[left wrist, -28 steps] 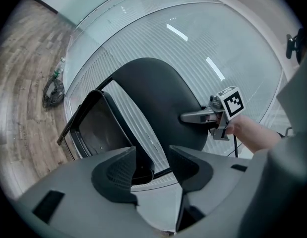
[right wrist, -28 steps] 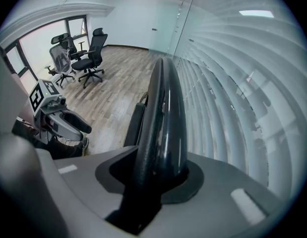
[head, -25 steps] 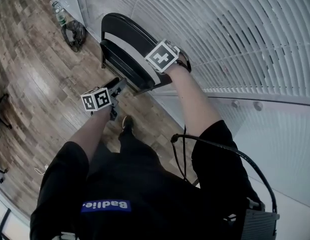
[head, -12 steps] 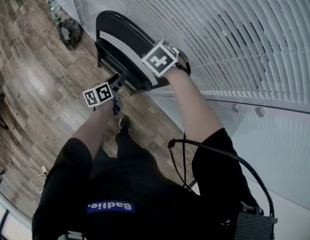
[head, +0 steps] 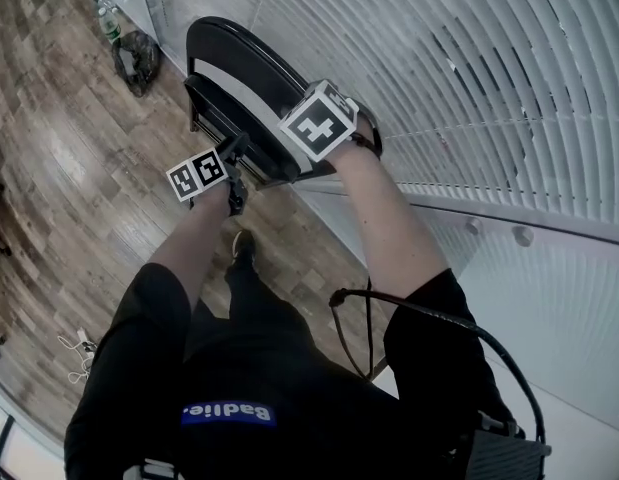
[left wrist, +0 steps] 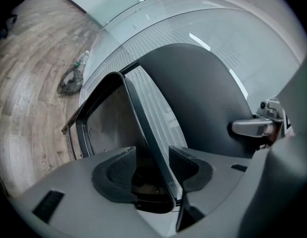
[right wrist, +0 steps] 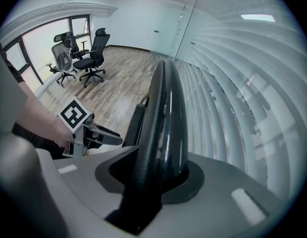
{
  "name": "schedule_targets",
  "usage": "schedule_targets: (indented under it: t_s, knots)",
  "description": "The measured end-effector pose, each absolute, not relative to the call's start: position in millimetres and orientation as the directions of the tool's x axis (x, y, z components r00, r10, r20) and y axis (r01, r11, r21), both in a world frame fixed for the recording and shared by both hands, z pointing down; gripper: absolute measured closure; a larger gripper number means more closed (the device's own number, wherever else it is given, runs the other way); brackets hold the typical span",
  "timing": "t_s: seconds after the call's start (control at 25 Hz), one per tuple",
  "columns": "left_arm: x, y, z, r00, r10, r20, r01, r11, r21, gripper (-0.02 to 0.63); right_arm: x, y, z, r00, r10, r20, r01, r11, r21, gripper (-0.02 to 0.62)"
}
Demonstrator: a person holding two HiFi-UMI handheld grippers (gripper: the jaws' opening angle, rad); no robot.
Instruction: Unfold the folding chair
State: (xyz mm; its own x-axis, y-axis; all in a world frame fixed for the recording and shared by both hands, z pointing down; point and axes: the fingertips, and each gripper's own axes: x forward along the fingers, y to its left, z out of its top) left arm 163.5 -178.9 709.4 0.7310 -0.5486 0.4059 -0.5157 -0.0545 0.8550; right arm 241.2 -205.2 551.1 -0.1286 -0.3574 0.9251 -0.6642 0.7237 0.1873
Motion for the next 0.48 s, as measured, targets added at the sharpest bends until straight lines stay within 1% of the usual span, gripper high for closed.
schedule_targets:
  t_s: [0.48]
  knots:
    - [171.4,-210.0,726.2,0.696,-0.586,0.414,-0.508,0.005,0.861,0.416,243.8,-205.4,551.7,-0.121,-0.360,0.925,-0.660,0.726,0.196,0.471]
